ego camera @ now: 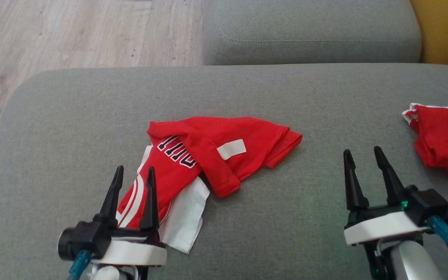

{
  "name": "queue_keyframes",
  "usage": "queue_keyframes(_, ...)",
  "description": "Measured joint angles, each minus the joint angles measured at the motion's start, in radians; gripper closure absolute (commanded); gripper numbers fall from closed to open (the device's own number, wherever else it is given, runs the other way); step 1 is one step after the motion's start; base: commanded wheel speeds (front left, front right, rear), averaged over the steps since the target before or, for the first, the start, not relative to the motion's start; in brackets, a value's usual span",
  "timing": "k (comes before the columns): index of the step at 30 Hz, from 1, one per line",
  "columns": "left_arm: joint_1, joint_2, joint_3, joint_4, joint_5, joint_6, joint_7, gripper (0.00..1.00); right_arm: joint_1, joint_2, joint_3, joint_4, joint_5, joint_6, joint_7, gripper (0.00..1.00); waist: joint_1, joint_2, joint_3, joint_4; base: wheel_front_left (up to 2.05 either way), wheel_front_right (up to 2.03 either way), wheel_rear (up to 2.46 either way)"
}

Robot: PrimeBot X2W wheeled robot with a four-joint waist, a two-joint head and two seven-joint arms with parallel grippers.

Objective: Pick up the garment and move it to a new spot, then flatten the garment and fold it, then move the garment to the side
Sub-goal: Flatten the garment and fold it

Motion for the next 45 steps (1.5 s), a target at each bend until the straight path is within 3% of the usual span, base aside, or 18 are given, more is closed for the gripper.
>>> queue_keyframes(9,-0.004,0.000,-0.002,-0.006,0.000,0.000,0.000,0.00,-0.003,0.004,0.024,-0.021,-0.031,0.000,0.000,0.00,0.0000,0.0000,0.025,0.020,0.00,0.00,0.00)
queue_keyframes(15,-0.046,0.000,-0.013,-0.010,0.000,-0.005,0.000,0.00,-0.065,0.004,0.192,-0.002,-0.050,0.000,0.027,0.00,0.0000,0.0000,0.079,0.054,0.00,0.00,0.00)
queue_keyframes(23,-0.094,0.000,-0.068,-0.009,-0.023,-0.003,0.000,0.00,-0.218,0.001,0.373,0.211,-0.011,0.000,0.192,0.00,0.0001,0.0000,0.145,0.138,0.00,0.00,0.00)
queue_keyframes(33,-0.113,-0.001,-0.082,-0.005,-0.038,0.010,0.000,0.00,-0.319,-0.005,0.425,0.407,0.028,0.000,0.225,0.00,0.0002,0.0000,0.179,0.204,0.00,0.00,0.00)
queue_keyframes(34,-0.113,-0.001,-0.082,-0.005,-0.038,0.011,0.000,0.00,-0.325,-0.005,0.428,0.418,0.031,0.000,0.218,0.62,0.0001,0.0000,0.179,0.204,0.00,0.00,0.00)
queue_keyframes(35,-0.113,-0.001,-0.082,-0.005,-0.038,0.012,0.000,0.00,-0.331,-0.005,0.430,0.426,0.036,0.000,0.205,1.00,0.0001,0.0000,0.178,0.202,0.00,0.00,0.00)
queue_keyframes(40,-0.113,-0.001,-0.071,0.000,-0.038,0.016,0.000,0.00,-0.358,-0.006,0.423,0.434,0.036,0.000,0.123,1.00,0.0000,0.0000,0.164,0.177,0.00,0.00,0.00)
queue_keyframes(45,-0.111,-0.001,-0.066,0.004,-0.037,0.012,0.000,0.00,-0.359,-0.011,0.329,0.371,0.012,0.000,0.043,1.00,0.0000,0.0000,0.131,0.146,0.00,0.00,0.00)
